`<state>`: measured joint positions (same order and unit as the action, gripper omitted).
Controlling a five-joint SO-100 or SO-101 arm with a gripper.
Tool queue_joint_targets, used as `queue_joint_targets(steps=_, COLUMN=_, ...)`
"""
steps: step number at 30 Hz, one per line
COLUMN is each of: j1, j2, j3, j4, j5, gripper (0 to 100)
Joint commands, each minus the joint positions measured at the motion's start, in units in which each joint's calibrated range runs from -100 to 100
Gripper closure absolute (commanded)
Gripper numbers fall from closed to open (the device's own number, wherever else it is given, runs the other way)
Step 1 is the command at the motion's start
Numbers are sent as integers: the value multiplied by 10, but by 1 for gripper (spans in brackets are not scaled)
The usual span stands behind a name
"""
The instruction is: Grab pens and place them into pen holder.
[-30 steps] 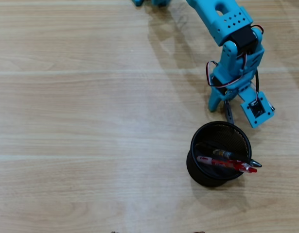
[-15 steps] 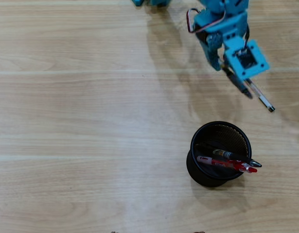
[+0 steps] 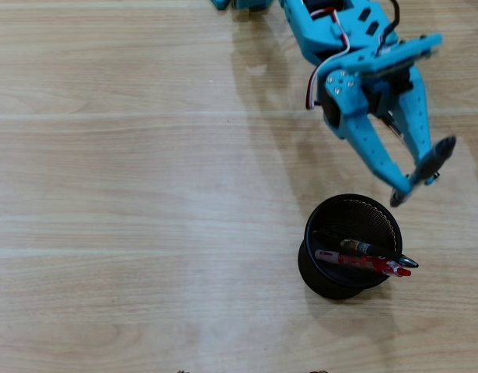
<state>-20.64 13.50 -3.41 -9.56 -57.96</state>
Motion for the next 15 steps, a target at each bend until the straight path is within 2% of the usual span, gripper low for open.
queue_joint_targets(steps=1, j1=13, j2=33, j3=-47, j4=-18, j5=-4, gripper=98)
queue_joint_targets(steps=6, j1=23, j2=55, j3=-47, j4=-18, j5=-5, gripper=97)
queue_joint_targets(steps=11, j1=39, j2=62, j3=-51, j4=-21, j5=12, gripper=91)
queue_joint_targets(steps=15, j1=48, j2=60, j3=-51, j4=-24, j5=21, gripper=90)
